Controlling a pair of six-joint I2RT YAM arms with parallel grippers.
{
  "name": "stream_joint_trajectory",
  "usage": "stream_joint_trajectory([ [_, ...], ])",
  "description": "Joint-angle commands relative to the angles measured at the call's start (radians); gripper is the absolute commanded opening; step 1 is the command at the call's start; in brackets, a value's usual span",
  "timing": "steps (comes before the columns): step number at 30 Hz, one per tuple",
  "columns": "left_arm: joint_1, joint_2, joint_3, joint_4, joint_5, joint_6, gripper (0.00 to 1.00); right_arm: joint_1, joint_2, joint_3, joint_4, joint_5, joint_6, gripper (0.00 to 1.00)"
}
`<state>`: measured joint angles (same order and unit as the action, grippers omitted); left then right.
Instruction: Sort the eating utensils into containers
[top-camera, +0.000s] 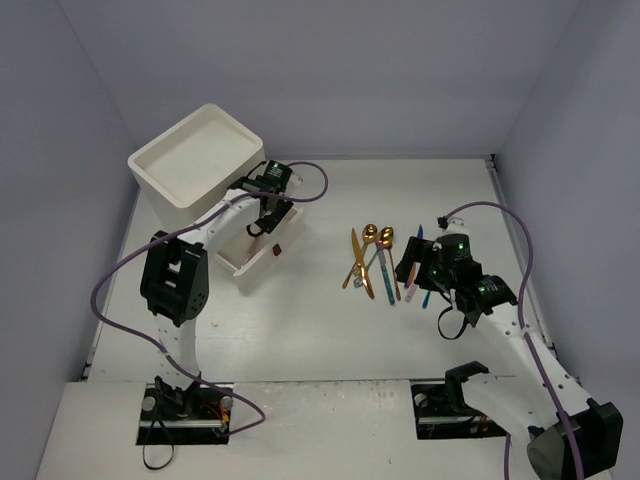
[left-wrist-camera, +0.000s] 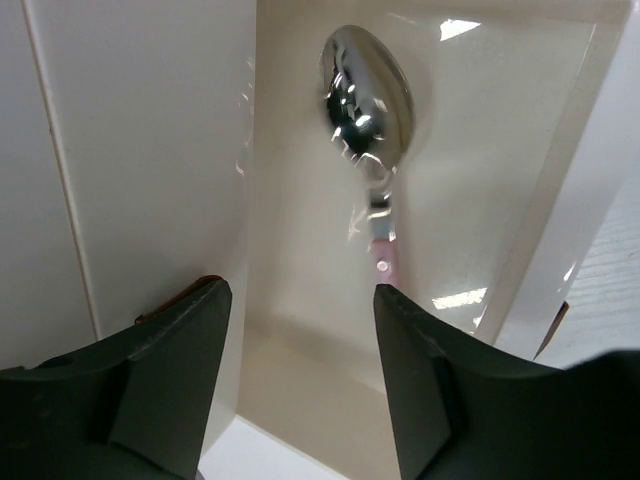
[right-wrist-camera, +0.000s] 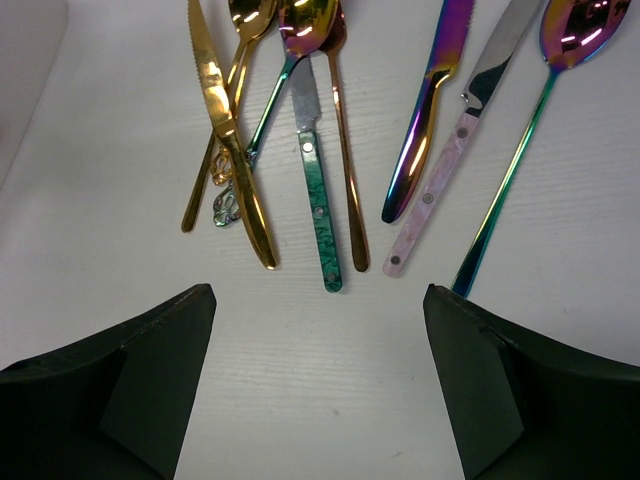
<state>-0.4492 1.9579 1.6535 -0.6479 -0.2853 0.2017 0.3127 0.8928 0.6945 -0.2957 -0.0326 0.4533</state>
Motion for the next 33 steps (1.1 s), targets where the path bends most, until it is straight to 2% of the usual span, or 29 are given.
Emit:
stream_joint_trajectory([
  [1,0.005,-0.113,0.042,0.013,0.027,-0.037,0.58,-0.012,0.043,0.039,0.056,0.085,0.029,0.82],
  [9,-0.036,-0.337,-0.073,0.016,0.182,-0.232,0.58,-0.111,0.186,0.054,0.111,0.157,0.028,0.72],
  [15,-0.064,-0.614,-0.265,0.028,0.263,-0.313,0.65,-0.211,0.346,0.057,0.196,0.151,0.015,0.64],
  [20,-0.063,-0.789,-0.465,0.093,0.252,-0.329,0.68,-0.271,0.447,0.061,0.262,0.161,0.011,0.58],
  [23,-0.063,-0.847,-0.559,0.129,0.241,-0.330,0.68,-0.288,0.507,0.084,0.281,0.177,0.000,0.55],
  [33,-0.063,-0.865,-0.578,0.134,0.220,-0.306,0.68,-0.300,0.651,0.137,0.313,0.195,-0.016,0.44],
])
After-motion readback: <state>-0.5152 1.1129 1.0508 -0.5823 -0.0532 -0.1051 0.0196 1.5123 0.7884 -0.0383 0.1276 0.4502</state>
